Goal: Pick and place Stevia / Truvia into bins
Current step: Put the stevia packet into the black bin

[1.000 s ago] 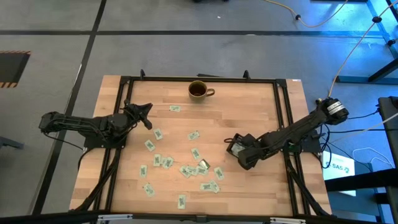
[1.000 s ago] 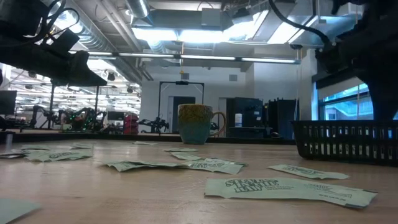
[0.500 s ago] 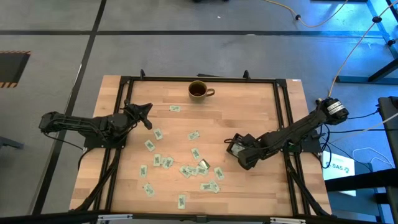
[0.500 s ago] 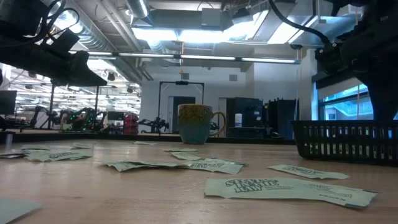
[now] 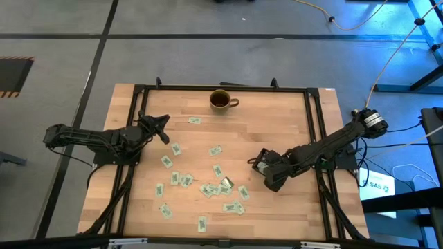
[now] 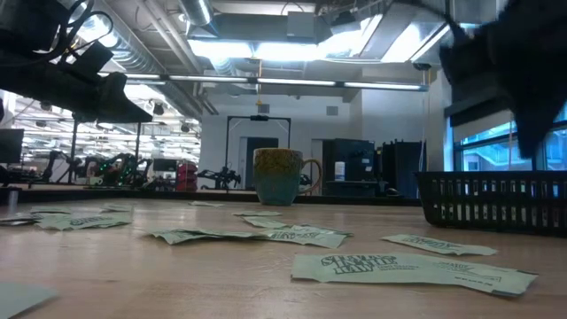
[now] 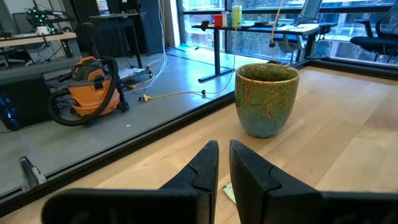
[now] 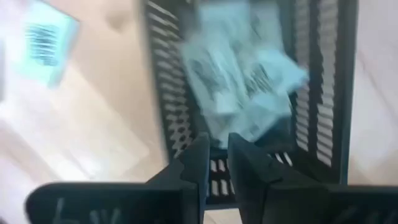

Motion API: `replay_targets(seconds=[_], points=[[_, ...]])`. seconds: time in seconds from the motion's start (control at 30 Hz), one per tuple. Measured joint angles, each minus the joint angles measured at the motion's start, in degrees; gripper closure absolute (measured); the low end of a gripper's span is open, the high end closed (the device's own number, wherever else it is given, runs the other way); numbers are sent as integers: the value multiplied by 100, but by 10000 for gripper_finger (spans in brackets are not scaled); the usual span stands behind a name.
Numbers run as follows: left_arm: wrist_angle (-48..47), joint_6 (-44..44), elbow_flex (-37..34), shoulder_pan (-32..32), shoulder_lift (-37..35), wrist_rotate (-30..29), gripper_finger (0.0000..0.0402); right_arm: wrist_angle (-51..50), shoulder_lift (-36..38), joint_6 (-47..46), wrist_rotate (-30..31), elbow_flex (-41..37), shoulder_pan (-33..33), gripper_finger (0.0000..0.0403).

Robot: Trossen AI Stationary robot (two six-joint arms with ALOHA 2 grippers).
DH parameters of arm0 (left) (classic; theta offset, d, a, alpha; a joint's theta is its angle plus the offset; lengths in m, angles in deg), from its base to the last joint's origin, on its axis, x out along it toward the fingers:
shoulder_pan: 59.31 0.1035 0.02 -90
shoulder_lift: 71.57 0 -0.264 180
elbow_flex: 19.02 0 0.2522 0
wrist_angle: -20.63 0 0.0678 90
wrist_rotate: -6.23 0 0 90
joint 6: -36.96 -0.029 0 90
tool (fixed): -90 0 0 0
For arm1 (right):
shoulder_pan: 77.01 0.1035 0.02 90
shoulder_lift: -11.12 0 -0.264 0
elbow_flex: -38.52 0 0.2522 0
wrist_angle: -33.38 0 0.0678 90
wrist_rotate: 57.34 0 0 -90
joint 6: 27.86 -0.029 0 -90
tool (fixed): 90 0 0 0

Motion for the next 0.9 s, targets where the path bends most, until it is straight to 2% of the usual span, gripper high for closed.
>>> replay_targets(seconds=[0.1, 0.3, 0.57, 0.9], points=[[-1, -5, 0, 0, -2, -1, 368, 195, 2, 863, 290, 403, 2, 339], [-2, -15, 0, 0, -2, -2, 368, 847, -200, 2642, 317, 1110, -50, 342], [-4, -15, 0, 0, 0, -2, 368, 661, -1356, 3671, 308, 1910, -217, 342], [-4, -16, 0, 0, 0, -2, 368, 1148, -2422, 4809, 289, 1941, -205, 342]])
